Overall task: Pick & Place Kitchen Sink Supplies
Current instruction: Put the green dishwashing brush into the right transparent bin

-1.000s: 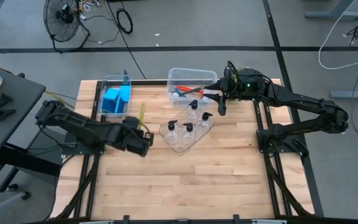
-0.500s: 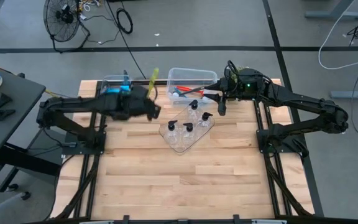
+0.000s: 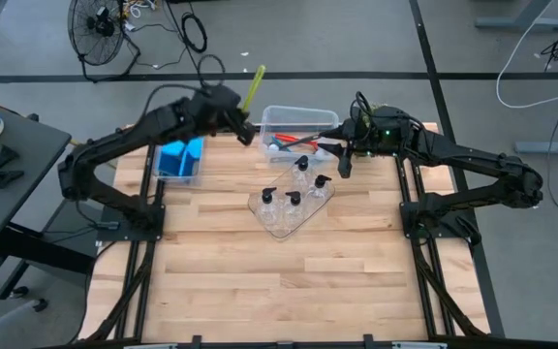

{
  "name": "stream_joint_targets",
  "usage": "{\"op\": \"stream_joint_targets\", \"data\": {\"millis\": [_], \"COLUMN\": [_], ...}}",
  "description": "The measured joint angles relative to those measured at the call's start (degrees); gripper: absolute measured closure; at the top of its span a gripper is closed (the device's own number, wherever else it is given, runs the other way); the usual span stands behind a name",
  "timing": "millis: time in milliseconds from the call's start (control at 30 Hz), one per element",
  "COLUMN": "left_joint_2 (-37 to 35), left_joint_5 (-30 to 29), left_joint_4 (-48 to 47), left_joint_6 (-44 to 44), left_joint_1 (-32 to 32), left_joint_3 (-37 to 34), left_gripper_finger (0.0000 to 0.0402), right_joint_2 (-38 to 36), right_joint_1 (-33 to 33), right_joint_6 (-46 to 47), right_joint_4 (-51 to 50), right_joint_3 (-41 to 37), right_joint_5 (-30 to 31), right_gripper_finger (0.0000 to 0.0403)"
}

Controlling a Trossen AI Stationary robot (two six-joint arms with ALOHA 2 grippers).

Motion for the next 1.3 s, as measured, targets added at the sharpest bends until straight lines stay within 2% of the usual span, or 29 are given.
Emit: {"op": "stream_joint_targets", "data": {"millis": [167, 333, 500, 800, 1033, 1167, 1300], "left_joint_2": [0.6, 3.8, 9.0, 19.7, 24.9, 26.1, 26.1], "left_joint_5": [9.0, 15.7, 20.0, 26.3, 32.3, 35.5, 35.8], "left_joint_4": [7.2, 13.3, 17.7, 25.8, 30.4, 32.0, 32.0], "left_joint_6": [6.2, 6.2, 5.1, 0.5, -2.2, -1.5, 3.4], "left_joint_1": [6.2, 10.8, 13.2, 13.4, 12.5, 11.8, 11.2], "left_joint_3": [0.0, 0.0, 0.0, 0.0, -0.1, -0.1, -0.1], "left_gripper_finger": [0.0345, 0.0335, 0.0344, 0.0325, 0.0335, 0.0338, 0.0327], "right_joint_2": [0.0, 0.0, 0.0, 0.0, 0.0, 0.0, 0.0], "right_joint_1": [-0.9, -1.8, -2.8, -4.7, -4.9, -4.9, -4.9], "right_joint_6": [1.4, 3.4, 4.4, 7.4, 7.4, 7.4, 7.4], "right_joint_4": [0.0, 0.0, 0.0, 0.4, 0.4, 0.4, 0.6], "right_joint_3": [0.0, 0.0, 0.0, 0.0, 0.0, 0.0, 0.0], "right_joint_5": [1.7, 3.7, 3.9, 4.0, 6.6, 8.4, 8.4], "right_gripper_finger": [0.0262, 0.0262, 0.0262, 0.0262, 0.0262, 0.0262, 0.0262]}}
